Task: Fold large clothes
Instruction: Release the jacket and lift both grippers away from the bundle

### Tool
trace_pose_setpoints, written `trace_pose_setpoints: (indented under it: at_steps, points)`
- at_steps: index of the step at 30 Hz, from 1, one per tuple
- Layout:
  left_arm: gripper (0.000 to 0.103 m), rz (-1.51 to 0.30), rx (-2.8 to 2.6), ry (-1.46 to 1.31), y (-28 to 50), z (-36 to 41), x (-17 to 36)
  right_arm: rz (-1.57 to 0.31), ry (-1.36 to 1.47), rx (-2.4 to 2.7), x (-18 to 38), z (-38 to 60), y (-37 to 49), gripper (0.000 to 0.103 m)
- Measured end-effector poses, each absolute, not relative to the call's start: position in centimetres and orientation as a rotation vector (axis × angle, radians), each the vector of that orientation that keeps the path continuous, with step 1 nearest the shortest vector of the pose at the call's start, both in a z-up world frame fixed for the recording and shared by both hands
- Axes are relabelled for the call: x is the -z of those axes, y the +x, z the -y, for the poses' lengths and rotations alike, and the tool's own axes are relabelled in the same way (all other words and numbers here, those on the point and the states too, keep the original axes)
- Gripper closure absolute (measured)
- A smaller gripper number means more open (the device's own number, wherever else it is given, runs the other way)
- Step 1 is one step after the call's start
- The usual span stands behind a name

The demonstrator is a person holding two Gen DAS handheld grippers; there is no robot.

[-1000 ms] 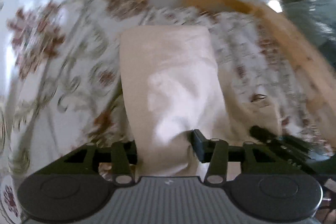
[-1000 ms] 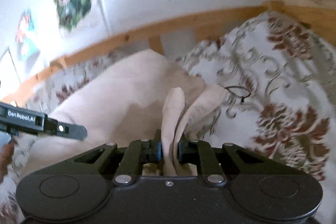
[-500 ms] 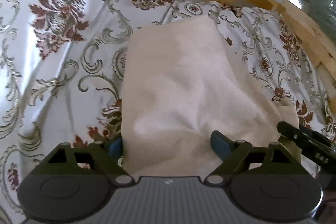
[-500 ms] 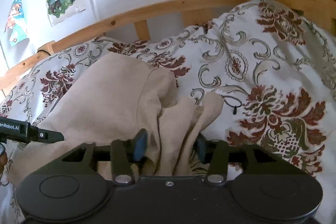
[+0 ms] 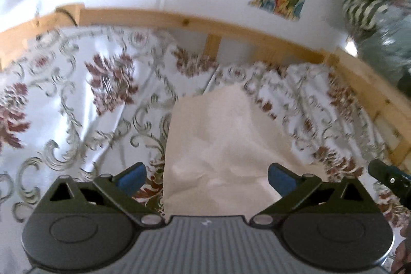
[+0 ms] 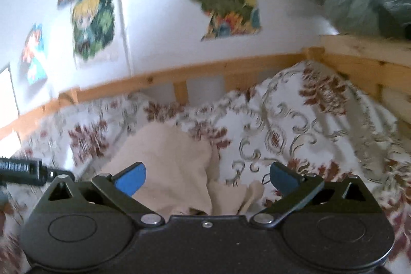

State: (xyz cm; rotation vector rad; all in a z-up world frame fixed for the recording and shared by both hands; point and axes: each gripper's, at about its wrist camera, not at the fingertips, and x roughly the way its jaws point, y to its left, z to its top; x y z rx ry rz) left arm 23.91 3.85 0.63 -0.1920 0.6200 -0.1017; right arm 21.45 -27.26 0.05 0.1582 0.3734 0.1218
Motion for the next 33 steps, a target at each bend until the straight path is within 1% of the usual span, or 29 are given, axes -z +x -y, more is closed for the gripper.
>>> trace_pose_setpoints:
  at_steps: [5, 9, 15, 18, 23, 26, 33]
  points:
    - [0.001, -0.542, 0.103, -0.201, 17.8, -3.8, -3.8, -0.303, 0.282, -0.096, -2.6, 27.7, 15.4, 0.001]
    - [0.001, -0.512, 0.122, -0.129, 12.6, -3.7, -5.0, -0.278, 0.33, -0.077, -3.4, 27.5, 10.2, 0.001]
    - [0.001, -0.433, 0.086, -0.016, 6.2, -3.1, -5.4, -0.255, 0.242, -0.09, -4.2, 25.9, 4.5, 0.001]
    - [0.001, -0.423, 0.07, -0.012, 4.1, -3.2, -5.0, -0.248, 0.167, -0.091, -4.6, 24.8, 2.5, 0.001]
    - [0.001, -0.465, 0.039, -0.051, 2.7, -4.1, -3.0, -0.278, 0.093, -0.11, -4.4, 23.6, -0.2, 0.001]
    - [0.001, -0.514, 0.034, -0.066, 3.3, -4.5, -2.4, -0.309, 0.071, -0.104, -4.0, 23.0, -0.3, 0.001]
    - [0.001, -0.529, 0.025, -0.039, 3.3, -4.4, -1.9, -0.351, 0.097, -0.121, -3.5, 23.1, 0.5, 0.001]
